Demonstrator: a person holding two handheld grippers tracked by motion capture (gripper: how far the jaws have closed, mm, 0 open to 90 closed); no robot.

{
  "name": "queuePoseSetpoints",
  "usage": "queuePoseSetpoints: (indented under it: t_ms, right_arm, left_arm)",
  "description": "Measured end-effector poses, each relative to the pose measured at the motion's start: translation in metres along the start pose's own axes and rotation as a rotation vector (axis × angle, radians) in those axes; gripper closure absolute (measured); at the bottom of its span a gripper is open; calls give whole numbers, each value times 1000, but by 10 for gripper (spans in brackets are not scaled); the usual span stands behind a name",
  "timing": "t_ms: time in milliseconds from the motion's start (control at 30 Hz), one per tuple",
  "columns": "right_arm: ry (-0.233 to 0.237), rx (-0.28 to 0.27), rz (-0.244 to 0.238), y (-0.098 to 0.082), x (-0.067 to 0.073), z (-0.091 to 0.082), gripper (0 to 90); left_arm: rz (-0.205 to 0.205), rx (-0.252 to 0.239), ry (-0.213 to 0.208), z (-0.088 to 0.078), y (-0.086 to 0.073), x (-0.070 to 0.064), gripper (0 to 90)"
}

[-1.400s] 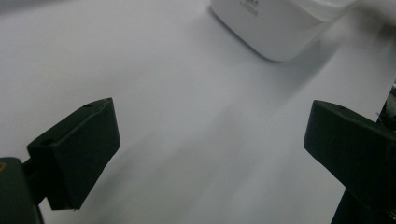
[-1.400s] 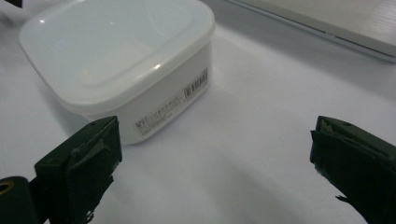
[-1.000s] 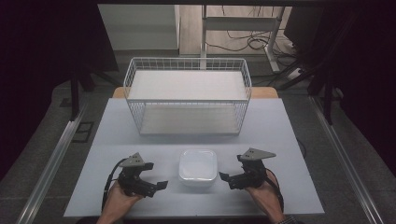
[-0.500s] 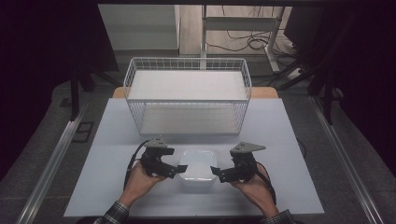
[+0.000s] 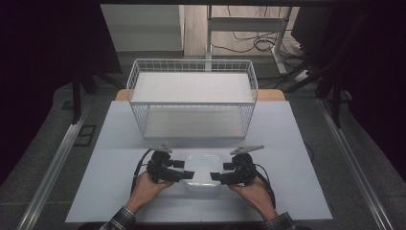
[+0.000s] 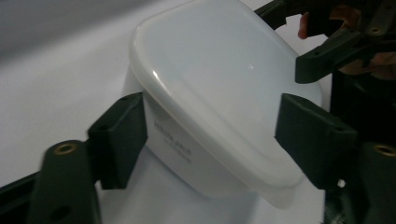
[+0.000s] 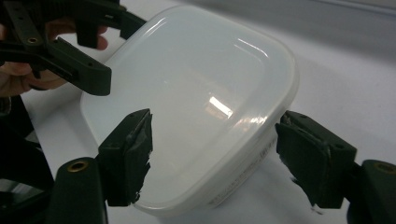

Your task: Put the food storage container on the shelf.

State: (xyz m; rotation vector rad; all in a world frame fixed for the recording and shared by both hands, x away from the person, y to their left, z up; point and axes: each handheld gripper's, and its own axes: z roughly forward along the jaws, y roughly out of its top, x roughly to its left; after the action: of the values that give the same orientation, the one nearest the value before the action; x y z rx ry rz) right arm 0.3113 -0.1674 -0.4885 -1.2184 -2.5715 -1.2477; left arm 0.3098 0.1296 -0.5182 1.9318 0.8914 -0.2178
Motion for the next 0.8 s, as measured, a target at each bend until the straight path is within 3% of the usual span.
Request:
queuePoseSetpoints:
  t_ms: [33, 100, 133, 167, 200, 233, 367, 400, 467, 533, 567, 800]
  right_arm:
    - [14, 10, 27, 0, -1, -1, 305]
    - [25, 20, 51, -1, -2, -2, 321]
    - [33, 27, 72, -2, -2, -3, 357]
    - [24, 23, 83, -3, 0, -9, 485]
    - [24, 23, 83, -3, 0, -9, 485]
    - [18, 11, 101, -4, 1, -17, 585]
    - [13, -21, 128, -8, 4, -24, 660]
    - [13, -21, 128, -8, 4, -24, 660]
    - [-19, -65, 111, -7, 6, -31, 777]
    - [-34, -72, 90, -7, 7, -32, 776]
    - [-69, -83, 73, -6, 10, -31, 778]
    - [-83, -155, 33, 2, 15, -40, 781]
  left_arm:
    - [-31, -2, -4, -3, -4, -3, 332]
    - [-39, 1, 0, -5, -5, -5, 355]
    - [-35, 4, 5, -8, -6, -8, 389]
    - [-28, -3, 24, -15, -7, -12, 494]
    - [-28, -3, 24, -15, -7, -12, 544]
    - [-29, -5, 24, -17, -8, -14, 571]
    - [-28, -33, 62, -21, -9, -22, 641]
    - [-28, -33, 62, -21, -9, -22, 680]
    - [-14, -69, 93, -25, -9, -25, 801]
    - [-6, -67, 110, -23, -9, -26, 803]
    - [-24, -73, 110, -22, -9, -25, 804]
    - [-25, -110, 110, -28, -2, -28, 804]
